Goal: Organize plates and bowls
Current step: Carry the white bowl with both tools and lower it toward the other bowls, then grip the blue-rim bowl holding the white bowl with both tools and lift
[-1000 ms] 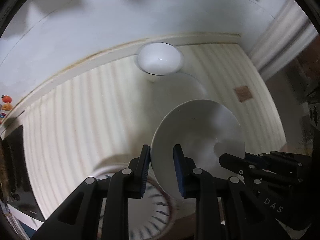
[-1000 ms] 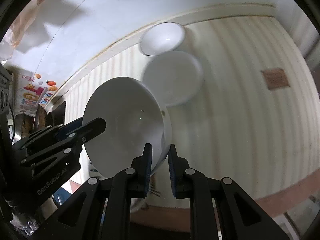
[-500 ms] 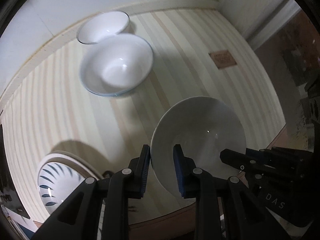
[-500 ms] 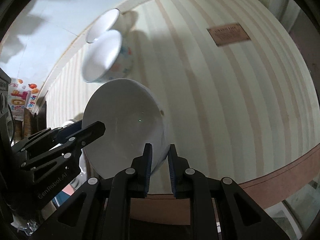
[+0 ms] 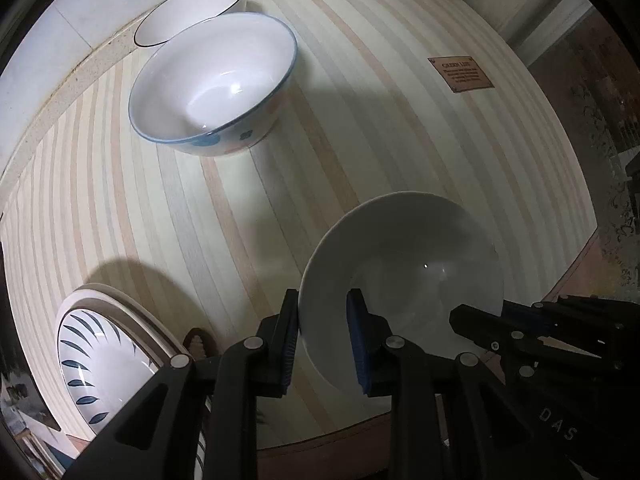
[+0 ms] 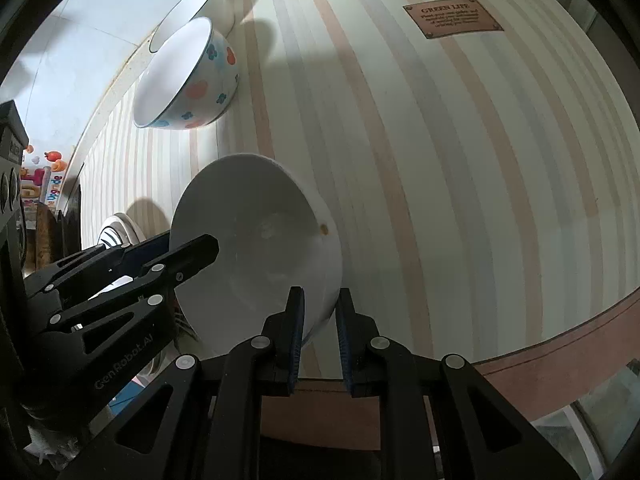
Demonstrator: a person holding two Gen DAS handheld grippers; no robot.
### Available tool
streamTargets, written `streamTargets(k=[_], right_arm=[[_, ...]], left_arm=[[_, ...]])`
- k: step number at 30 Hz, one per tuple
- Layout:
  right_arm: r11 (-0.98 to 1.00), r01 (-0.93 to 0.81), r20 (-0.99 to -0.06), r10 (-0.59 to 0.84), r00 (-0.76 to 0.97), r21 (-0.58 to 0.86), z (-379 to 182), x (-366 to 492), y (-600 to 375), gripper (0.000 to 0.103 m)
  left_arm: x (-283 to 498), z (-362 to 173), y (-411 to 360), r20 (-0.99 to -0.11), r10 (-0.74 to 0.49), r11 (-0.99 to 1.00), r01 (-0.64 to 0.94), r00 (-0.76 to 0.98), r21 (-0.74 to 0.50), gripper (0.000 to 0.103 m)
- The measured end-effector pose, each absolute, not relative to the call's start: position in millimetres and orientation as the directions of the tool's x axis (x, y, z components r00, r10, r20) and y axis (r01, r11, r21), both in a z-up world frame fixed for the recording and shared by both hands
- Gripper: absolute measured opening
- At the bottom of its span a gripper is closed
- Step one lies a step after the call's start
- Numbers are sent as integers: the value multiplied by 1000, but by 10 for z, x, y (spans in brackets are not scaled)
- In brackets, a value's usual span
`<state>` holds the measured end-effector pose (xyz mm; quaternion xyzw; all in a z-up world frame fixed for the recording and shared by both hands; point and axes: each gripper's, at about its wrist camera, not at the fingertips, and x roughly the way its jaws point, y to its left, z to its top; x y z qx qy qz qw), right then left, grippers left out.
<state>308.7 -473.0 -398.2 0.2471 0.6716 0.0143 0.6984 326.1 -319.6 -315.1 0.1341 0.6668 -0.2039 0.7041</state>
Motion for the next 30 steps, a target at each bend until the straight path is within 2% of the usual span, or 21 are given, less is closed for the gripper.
streamTargets(k=[6,9,12,13,15,17,23,28,29,30], right_arm=[[866,322,-922,379,79,383,-4022,3138,-4743,19],[843,341,-906,415,80,417,-3927,3133,-4897,19],[828,340,-895,420,152,447,-3607,3199,-5144,20],[827,335,-892,412,187,452,-3468,3263,-5226,23],[827,315,-882,404,242,466,-3279,3444,-5329,46],[833,295,-876,392,282,467,-3178,3705,-5382,52],[829,243,-857,446,257,504,-3431,4609,-5208,52],[836,225,-863,461,206,501,-3755,5067,-4924,51],[838,228,-866,460,194,496,-3816,5102,-4928,46],[842,229,-872,456,181,488,-3873,5122,-4875,34]], left_arm=[[3263,-3115,-3195,-994,-108,883,462,17,-88,21],[3324,-2776,-3016,-987,-158,895,427,34,-128,21],[3483,-2462,-2788,-975,-202,912,379,91,-154,23],[3592,-2377,-2694,-971,-209,924,349,114,-158,28],[3800,-2321,-2551,-967,-213,942,292,143,-164,29],[4049,-2366,-2430,-966,-198,961,227,164,-158,29],[4617,-2781,-2308,-973,-215,973,104,89,-206,29],[4867,-3072,-2350,-973,-229,971,69,21,-227,29],[4881,-3116,-2370,-974,-225,972,70,14,-224,29],[4896,-3154,-2390,-975,-221,973,75,11,-219,28]])
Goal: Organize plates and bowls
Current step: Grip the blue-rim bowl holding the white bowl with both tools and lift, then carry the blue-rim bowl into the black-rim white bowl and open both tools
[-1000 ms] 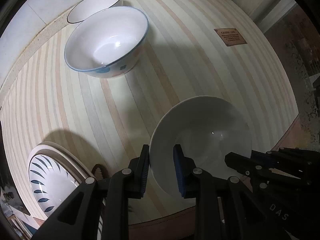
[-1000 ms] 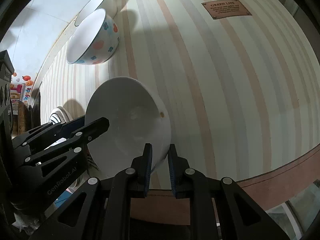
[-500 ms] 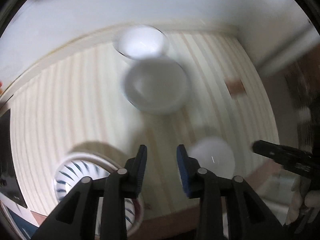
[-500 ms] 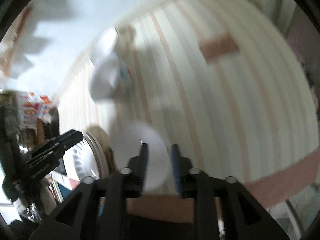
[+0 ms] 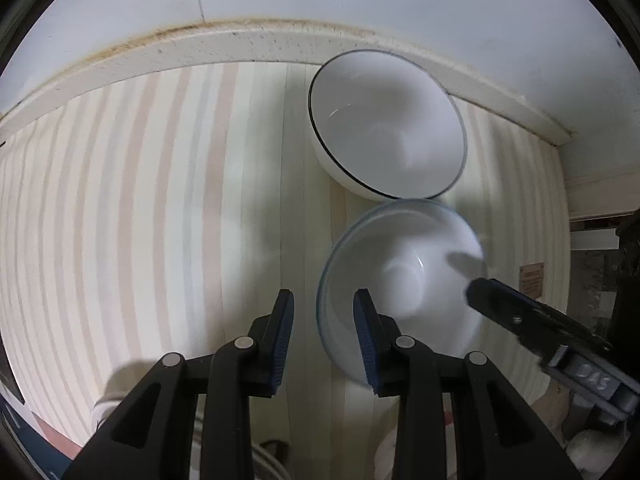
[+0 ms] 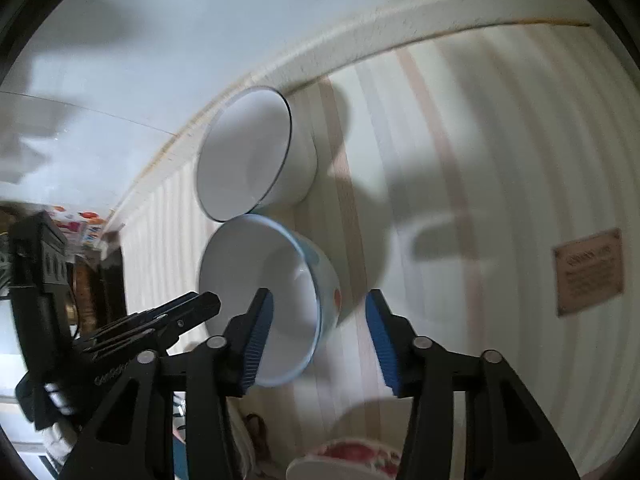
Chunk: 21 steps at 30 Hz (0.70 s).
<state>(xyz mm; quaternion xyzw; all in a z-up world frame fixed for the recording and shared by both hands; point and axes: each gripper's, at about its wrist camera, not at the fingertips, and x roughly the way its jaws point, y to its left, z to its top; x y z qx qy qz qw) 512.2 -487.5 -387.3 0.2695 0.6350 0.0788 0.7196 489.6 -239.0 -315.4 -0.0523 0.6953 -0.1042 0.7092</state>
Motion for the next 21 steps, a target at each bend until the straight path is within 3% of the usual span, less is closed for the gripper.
streamTargets(k=[2,3,4,14,21], right_arm=[[849,230,-879,450,159,476,-3995,5158,-4790,17],[855,229,-885,441,151,465,-4033,5171,-4767,13],[862,229,-891,429,148,453,-4064,5172,-4744,13],[881,229,-909,389,151,415,-4025,5145,-4700,12],[878,218,-901,388,195,425,-3664,4981,-4661,12]], left_arm=[[4923,-3222,-2453,-979,-205,974,97,7,-203,28],[4915,-3233,-2474,-979,-204,974,105,7,-202,22],[4908,-3240,-2498,-978,-208,972,117,9,-206,18],[4875,-3185,-2626,-977,-209,964,175,41,-198,18],[4667,-2784,-2596,-969,-226,955,218,99,-200,18]])
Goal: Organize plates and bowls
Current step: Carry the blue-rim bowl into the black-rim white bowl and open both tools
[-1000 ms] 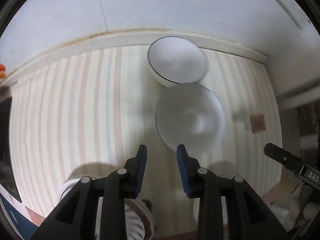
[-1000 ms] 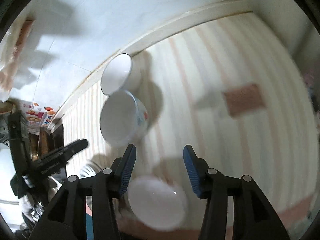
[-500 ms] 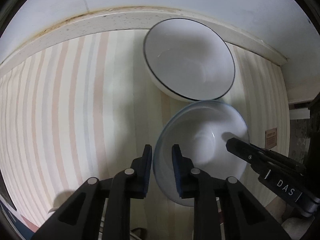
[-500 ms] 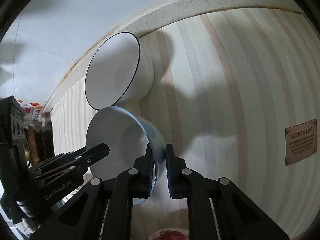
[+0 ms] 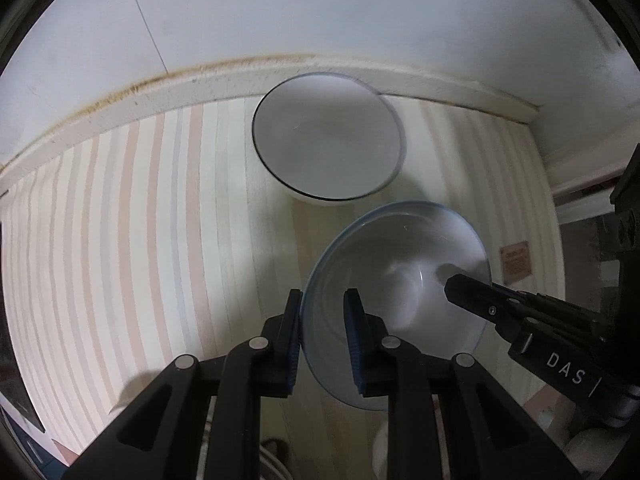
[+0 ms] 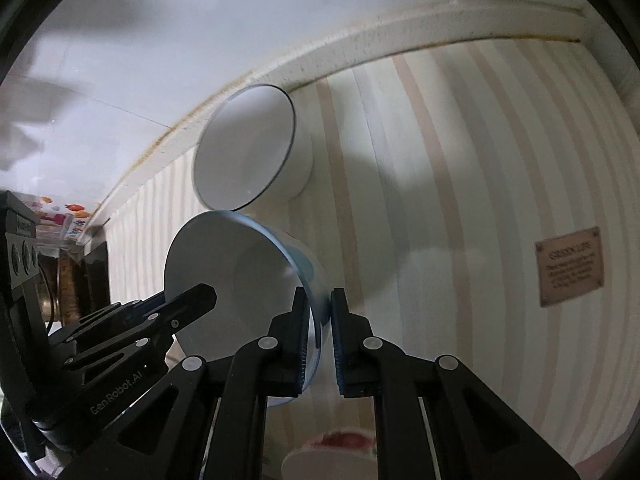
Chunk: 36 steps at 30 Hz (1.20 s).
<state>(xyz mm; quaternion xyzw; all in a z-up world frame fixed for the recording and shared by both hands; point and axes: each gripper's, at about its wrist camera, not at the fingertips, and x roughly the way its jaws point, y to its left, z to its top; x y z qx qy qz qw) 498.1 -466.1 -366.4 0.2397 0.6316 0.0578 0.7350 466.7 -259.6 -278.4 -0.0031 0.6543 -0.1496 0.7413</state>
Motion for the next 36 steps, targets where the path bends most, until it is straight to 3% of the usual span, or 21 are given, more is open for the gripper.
streamTargets(k=[8,15,36], right_arm=[[883,199,-895,376,241,425,-3136,4438,-4805,12],[873,225,-892,376,251,432,-2931,3885,-4902,12],[861,318,-918,379,120,397,-3616,3152,-4999,12]], left_arm=[[4260,-2300,-2601,-950,-276,931,284,143,-228,18],[3880,-2194,-2679,-953,-280,907,359,119,-222,18],[3389,-2811,-3072,-985,-173,874,459,-9,-157,18]])
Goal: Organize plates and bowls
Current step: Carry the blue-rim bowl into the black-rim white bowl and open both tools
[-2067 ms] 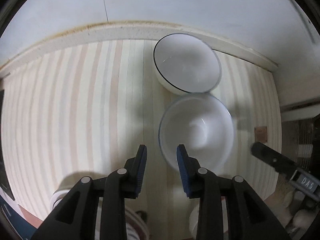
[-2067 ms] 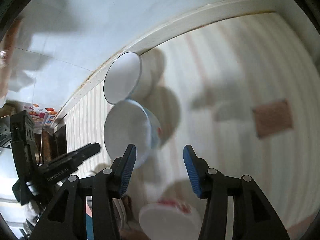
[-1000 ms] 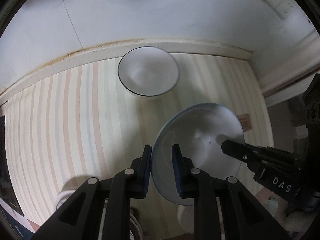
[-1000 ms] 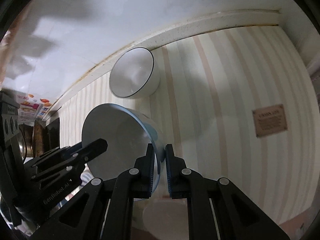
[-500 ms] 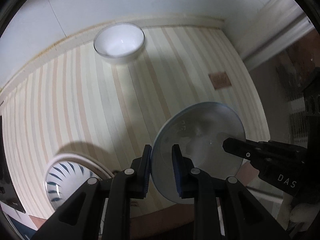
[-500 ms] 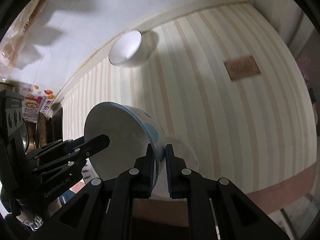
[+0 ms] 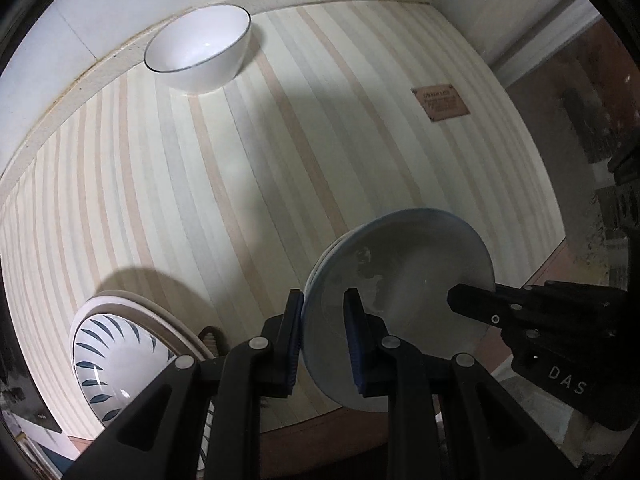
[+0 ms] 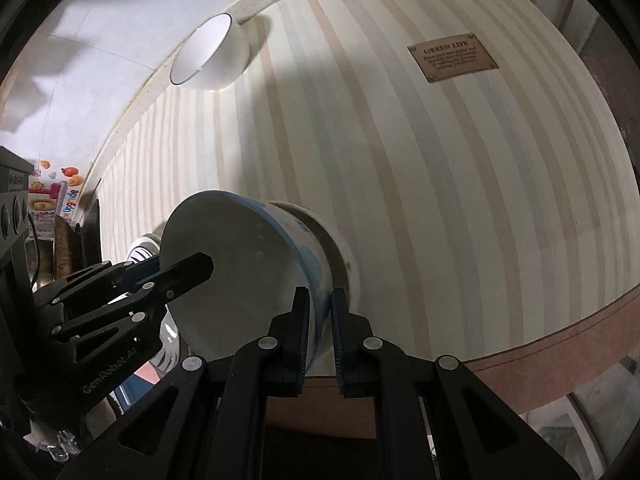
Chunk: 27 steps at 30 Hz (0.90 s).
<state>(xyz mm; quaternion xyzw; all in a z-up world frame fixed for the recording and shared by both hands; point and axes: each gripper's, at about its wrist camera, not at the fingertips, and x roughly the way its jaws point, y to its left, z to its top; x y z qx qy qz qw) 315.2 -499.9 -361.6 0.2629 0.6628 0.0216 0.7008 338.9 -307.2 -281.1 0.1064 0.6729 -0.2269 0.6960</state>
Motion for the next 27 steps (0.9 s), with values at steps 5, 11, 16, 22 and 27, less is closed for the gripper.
streamTargets(k=[5,11,16,22,27], right_arm=[[861,323,-919,379,105,393,-3672,3144,-4997,12],[864,322,-921,376,100,388,-3685,3199,-4977,12],[873,311,-926,364,97,375,-3668,3227,-4973,12],[881,313,-935,342,98,355,-3652,3216,-4945,15],[885,308,-937,336,96,349,-3663,3233,-4936,15]], left_arm=[[3368,-2891,-3091,-988,-152,874,465,-17,-142,18],[3367,-2972,-3094,-990,-137,879,458,-22,-132,18],[3359,-3023,-3118,-992,-124,881,457,-25,-121,18],[3336,-3111,-3146,-994,-103,883,457,-36,-109,18],[3330,-3121,-3182,-995,-92,882,463,-25,-93,18]])
